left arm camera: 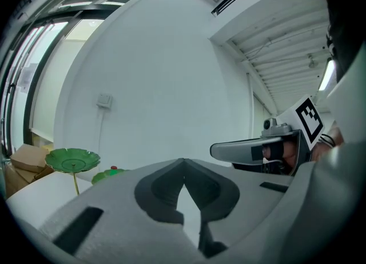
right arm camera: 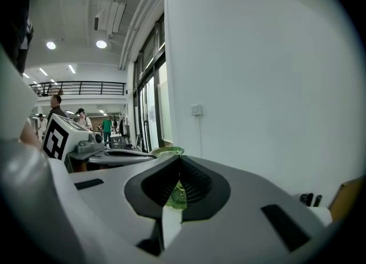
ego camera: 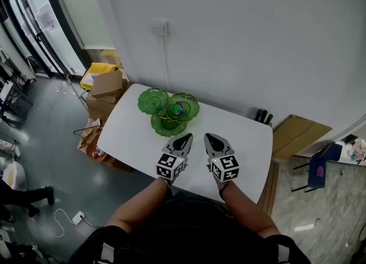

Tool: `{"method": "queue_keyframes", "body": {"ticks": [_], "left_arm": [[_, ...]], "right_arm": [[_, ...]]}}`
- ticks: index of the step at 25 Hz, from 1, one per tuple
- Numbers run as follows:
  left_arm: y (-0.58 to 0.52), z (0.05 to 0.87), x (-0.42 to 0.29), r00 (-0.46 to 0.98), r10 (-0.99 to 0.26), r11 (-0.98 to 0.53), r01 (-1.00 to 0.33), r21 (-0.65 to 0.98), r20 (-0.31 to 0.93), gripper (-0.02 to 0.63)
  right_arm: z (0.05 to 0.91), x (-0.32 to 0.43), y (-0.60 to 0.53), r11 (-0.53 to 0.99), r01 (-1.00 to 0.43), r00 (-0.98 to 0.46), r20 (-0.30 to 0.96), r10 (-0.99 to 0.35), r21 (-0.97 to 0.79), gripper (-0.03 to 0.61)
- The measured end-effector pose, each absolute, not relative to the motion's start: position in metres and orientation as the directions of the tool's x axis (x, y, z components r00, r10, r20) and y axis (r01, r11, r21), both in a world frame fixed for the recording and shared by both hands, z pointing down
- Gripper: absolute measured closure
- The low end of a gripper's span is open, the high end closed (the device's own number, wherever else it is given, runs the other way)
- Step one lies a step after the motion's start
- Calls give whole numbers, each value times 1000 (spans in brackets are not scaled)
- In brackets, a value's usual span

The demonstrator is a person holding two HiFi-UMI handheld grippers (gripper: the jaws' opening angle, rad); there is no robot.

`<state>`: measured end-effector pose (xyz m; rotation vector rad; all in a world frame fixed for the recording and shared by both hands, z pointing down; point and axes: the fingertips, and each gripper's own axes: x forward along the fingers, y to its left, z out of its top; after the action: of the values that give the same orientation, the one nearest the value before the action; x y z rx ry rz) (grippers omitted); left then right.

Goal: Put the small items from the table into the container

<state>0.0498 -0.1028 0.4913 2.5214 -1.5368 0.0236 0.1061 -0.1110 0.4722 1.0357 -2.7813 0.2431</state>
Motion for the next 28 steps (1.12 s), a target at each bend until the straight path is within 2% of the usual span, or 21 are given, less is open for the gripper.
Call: {"method": "queue_keyframes", "body": {"ticks": [8,15,28], "left_arm": [[-111,507,78,424,-892,-404,-903,148,155,606],[-115,534,58,391,-901,-354,-913,201,187,606],[-160,620,21,437,-835,-349,-891,292,335,606]], "right_arm": [[492,127,-119,792,-599,-792,241,-561,-123,561],[523,108,-127,811,-568,-801,319,-507,-138,560],[609,68,-181,784,-594,-750,476,-459,-180,558]]}}
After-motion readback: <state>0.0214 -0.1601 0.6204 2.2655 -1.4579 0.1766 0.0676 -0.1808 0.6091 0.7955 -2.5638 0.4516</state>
